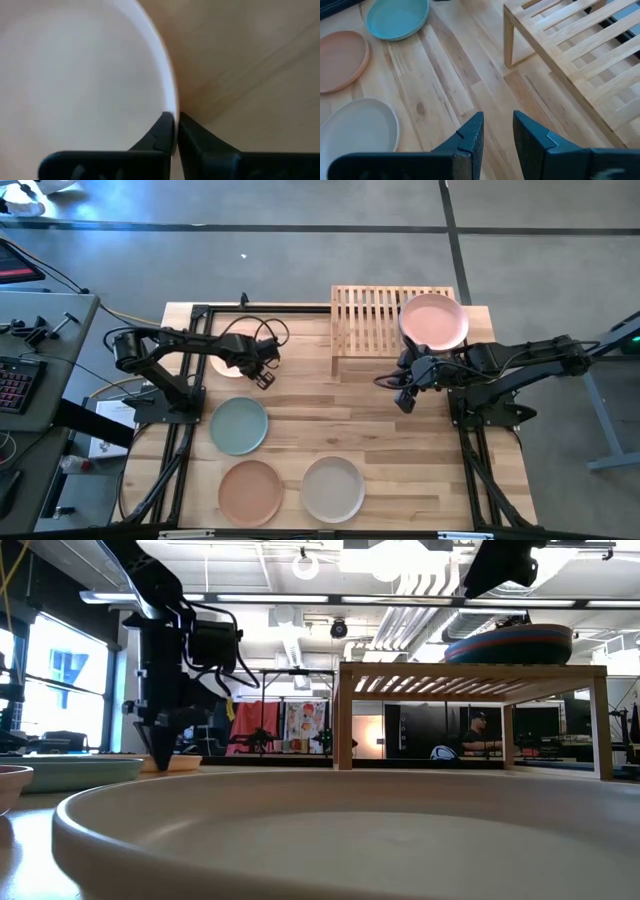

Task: Place and stack plates onto a shelf
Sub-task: Put the white plate on the shelf

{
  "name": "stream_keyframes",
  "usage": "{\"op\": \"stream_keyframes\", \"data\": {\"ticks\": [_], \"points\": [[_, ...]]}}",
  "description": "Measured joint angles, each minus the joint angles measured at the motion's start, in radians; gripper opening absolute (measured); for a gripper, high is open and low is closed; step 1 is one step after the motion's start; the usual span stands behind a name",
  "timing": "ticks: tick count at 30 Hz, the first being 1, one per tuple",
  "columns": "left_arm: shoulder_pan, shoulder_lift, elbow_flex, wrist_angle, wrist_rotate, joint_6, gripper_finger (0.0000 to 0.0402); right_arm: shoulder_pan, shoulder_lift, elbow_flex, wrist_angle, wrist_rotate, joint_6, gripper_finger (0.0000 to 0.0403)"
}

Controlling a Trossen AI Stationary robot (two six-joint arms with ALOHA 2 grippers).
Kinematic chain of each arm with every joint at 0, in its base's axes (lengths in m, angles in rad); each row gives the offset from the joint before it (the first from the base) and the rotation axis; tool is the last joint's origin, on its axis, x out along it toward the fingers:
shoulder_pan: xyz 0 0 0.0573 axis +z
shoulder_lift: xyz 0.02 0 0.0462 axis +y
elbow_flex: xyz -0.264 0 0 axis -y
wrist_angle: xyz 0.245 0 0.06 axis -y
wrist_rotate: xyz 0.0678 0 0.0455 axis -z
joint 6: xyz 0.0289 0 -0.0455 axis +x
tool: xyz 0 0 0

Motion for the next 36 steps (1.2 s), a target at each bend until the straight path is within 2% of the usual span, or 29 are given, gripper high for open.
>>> {"op": "stream_keyframes", "data": {"ticks": [6,11,18,25,32,34,36], "points": [[-0.045,0.0,0.007,-0.021,-0.002,0.065,0.0003,0.0,0.0,0.0,0.0,0.027,0.001,0.0085],[-0.095,0.0,0.072,-0.105,-0.003,0.112,0.0002,0.0,0.0,0.0,0.001,0.033,0.044,0.0085],[-0.16,0.0,0.22,-0.242,-0.014,0.191,0.0002,0.0,0.0,0.0,0.001,0.063,0.084,0.0085],[-0.2,0.0,0.401,-0.353,-0.13,0.278,0.0003,0.0,0.0,0.0,0.0,0.083,0.108,0.0085],[-0.205,0.0,0.581,-0.364,-0.188,0.46,0.0006,0.0,0.0,0.0,0.0,0.086,0.133,0.0085],[-0.205,0.0,0.629,-0.362,-0.189,0.53,0.0006,0.0,0.0,0.0,0.0,0.131,0.133,0.0085],[-0.205,0.0,0.672,-0.359,-0.19,0.596,0.0006,0.0,0.0,0.0,0.0,0.225,0.142,0.0085]]}}
